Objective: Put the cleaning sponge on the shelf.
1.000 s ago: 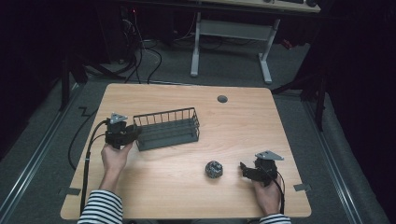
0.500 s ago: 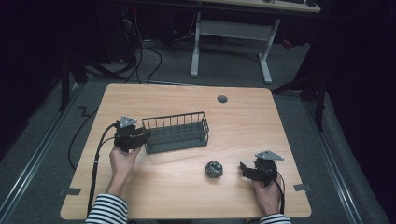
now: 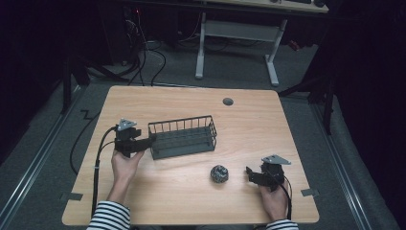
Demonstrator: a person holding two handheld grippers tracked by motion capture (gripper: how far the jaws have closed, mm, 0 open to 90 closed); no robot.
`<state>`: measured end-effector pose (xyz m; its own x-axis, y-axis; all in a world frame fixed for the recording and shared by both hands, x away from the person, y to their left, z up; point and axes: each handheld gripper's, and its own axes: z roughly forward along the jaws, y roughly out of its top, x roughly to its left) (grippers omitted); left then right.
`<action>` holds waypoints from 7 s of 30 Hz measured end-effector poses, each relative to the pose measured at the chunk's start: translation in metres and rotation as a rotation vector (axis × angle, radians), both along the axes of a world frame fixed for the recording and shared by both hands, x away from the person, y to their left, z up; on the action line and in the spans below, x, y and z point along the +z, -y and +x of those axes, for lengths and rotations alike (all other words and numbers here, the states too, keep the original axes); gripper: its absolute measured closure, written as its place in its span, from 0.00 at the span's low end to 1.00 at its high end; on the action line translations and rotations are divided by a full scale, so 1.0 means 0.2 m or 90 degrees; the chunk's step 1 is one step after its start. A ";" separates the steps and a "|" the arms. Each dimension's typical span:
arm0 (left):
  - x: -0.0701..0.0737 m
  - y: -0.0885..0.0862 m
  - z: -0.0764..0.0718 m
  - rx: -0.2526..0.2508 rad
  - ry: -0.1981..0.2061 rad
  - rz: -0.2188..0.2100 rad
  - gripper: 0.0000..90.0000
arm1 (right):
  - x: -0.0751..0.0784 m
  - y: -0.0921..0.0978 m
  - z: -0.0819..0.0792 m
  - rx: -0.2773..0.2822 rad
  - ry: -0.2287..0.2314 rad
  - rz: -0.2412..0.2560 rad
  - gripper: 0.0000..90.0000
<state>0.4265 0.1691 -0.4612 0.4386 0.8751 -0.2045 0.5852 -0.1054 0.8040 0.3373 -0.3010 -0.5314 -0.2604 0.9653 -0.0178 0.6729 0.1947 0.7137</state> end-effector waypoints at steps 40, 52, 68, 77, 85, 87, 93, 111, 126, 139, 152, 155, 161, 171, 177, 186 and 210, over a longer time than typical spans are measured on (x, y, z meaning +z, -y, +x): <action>-0.36 -0.27 -0.28 0.034 -0.043 0.108 0.27 | 0.00 0.00 0.00 0.011 -0.001 0.001 0.23; -0.38 -0.26 -0.28 0.047 -0.027 0.146 0.26 | 0.00 0.00 -0.01 0.031 -0.001 0.003 0.24; -0.38 -0.25 -0.28 0.051 -0.030 0.145 0.24 | 0.09 -0.01 -0.08 0.091 0.013 0.038 0.31; -0.38 -0.25 -0.28 0.051 -0.031 0.145 0.24 | 0.15 -0.12 -0.13 0.166 0.021 0.045 0.30; -0.38 -0.25 -0.28 0.050 -0.031 0.145 0.23 | 0.20 -0.25 -0.18 0.239 0.029 0.048 0.28; -0.38 -0.25 -0.28 0.050 -0.031 0.146 0.23 | 0.22 -0.30 -0.18 0.260 0.028 0.047 0.28; -0.38 -0.25 -0.28 0.050 -0.031 0.146 0.23 | 0.21 -0.38 -0.15 0.284 0.020 0.038 0.26; -0.38 -0.25 -0.28 0.050 -0.031 0.146 0.23 | 0.13 -0.45 -0.07 0.281 -0.015 0.036 0.31; -0.38 -0.25 -0.28 0.050 -0.031 0.145 0.23 | 0.11 -0.46 -0.05 0.291 -0.032 0.027 0.44; -0.38 -0.25 -0.28 0.050 -0.031 0.145 0.23 | 0.11 -0.43 -0.05 0.302 -0.033 0.034 0.53; -0.38 -0.25 -0.28 0.049 -0.031 0.145 0.23 | 0.13 -0.43 -0.06 0.308 -0.025 0.036 0.56; -0.38 -0.25 -0.28 0.049 -0.031 0.145 0.23 | 0.14 -0.42 -0.06 0.308 -0.023 0.038 0.56; -0.38 -0.25 -0.28 0.049 -0.031 0.145 0.23 | 0.16 -0.40 -0.07 0.306 -0.018 0.050 0.57; -0.38 -0.25 -0.28 0.049 -0.031 0.145 0.23 | 0.32 -0.38 -0.03 0.321 0.009 0.075 0.57; -0.38 -0.25 -0.28 0.049 -0.031 0.145 0.23 | 0.41 -0.37 0.02 0.322 0.018 0.094 0.57; -0.38 -0.25 -0.28 0.049 -0.031 0.145 0.23 | 0.55 -0.39 0.11 0.332 0.029 0.089 0.57; -0.38 -0.25 -0.28 0.049 -0.031 0.145 0.23 | 0.64 -0.65 0.53 0.322 0.004 0.072 0.56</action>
